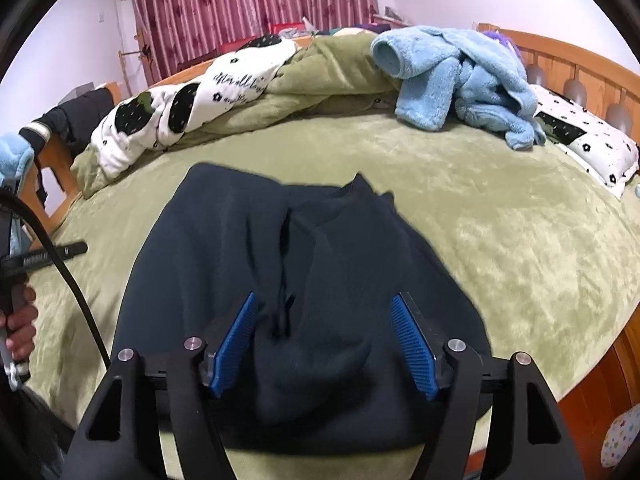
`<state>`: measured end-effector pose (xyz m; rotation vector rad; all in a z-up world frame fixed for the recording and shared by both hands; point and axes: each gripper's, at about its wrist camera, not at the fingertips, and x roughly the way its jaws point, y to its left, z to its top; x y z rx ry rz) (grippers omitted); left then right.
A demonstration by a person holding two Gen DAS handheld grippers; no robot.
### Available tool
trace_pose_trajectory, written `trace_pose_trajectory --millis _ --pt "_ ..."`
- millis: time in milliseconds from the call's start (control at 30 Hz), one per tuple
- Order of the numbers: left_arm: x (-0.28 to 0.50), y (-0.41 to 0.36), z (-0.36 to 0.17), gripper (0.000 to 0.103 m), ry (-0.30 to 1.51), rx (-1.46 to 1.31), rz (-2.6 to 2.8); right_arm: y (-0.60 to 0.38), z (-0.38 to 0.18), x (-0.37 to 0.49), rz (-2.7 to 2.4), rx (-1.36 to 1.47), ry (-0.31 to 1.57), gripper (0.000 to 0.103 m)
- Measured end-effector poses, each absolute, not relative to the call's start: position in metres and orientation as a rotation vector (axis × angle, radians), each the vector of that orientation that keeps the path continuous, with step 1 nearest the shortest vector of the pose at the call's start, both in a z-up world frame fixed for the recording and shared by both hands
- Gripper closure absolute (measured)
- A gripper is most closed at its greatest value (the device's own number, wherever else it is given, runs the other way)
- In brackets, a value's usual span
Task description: Fold small clothes
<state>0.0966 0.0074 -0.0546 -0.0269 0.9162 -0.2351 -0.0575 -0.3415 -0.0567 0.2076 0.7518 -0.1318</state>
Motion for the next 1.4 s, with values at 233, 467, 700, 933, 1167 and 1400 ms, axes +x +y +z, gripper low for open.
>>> trace_pose_trajectory --millis 233,467,700,933,1167,1400 --pt "0.099 -0.028 -0.048 0.046 0.902 -0.036 -0.285 -0.345 -0.058 -0.02 -0.022 0.223 0.78 0.028" --pt "0.104 -0.063 -0.05 0.046 0.905 -0.034 -0.328 -0.336 -0.088 0.017 0.084 0.268 0.902 0.028" --pt "0.104 -0.083 -0.059 0.046 0.924 -0.019 -0.34 -0.341 -0.108 0.022 0.187 0.35 0.963 0.067" --pt "0.099 -0.096 -0.063 0.046 0.925 -0.007 -0.335 -0.336 -0.081 0.003 0.17 0.246 0.815 0.089" --pt "0.095 -0.11 -0.059 0.046 0.921 0.014 -0.353 -0.369 -0.035 -0.031 0.047 0.141 0.691 0.089" --pt "0.09 -0.135 -0.062 0.046 0.925 0.025 -0.408 -0.418 -0.063 -0.037 -0.056 0.145 0.778 0.087"
